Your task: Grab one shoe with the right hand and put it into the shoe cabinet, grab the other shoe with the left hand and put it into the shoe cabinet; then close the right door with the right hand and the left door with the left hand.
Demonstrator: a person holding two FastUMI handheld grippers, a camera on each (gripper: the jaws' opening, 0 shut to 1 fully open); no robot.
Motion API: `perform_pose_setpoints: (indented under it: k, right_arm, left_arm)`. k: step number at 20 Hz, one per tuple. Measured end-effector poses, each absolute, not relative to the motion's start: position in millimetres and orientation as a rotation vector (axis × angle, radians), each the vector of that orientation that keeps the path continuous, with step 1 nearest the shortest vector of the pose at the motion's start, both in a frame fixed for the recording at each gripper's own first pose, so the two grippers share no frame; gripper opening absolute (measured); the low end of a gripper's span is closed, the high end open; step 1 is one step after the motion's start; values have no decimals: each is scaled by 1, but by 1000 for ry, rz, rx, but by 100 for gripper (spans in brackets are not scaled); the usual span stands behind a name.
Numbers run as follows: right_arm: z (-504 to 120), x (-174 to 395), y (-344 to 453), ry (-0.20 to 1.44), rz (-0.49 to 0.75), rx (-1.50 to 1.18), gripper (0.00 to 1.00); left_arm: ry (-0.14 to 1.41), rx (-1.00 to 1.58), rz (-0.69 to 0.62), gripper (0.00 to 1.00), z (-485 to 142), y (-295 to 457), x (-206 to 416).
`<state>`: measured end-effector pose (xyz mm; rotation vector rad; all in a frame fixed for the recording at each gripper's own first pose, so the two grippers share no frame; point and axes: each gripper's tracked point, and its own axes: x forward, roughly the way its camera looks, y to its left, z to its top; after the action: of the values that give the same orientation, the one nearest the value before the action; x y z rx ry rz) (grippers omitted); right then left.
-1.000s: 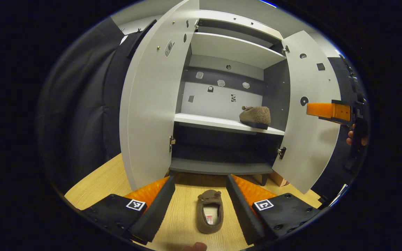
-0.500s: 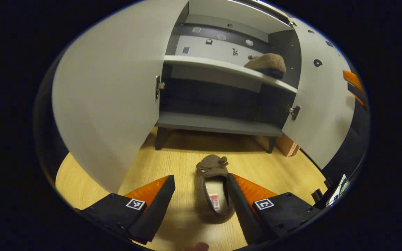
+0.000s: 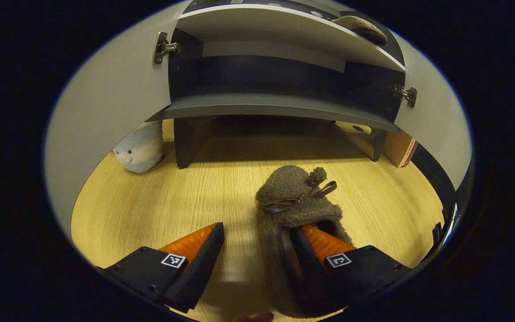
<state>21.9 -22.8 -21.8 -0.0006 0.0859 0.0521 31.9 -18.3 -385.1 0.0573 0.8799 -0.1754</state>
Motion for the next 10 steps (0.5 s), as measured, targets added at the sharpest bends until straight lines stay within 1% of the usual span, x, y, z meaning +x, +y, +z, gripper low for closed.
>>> perform_pose_setpoints:
  k: [4,6,7,8,10]
  right_arm:
    - [-14,19,-16,62,85,28,92]
    - [-13,19,-13,55,90,20,92]
    - [-13,20,-11,54,92,19,92]
    - [-14,19,-9,58,97,22,92]
    - [-18,18,-5,67,106,31,92]
  left_arm:
    - [853,67,-191,98,-395,-21,52]
    - [868,53,-221,96,-395,-29,51]
    - [863,39,-241,89,-394,-35,52]
    - [853,48,-228,61,-390,-35,54]
    - [842,78,-176,34,-375,-24,56]
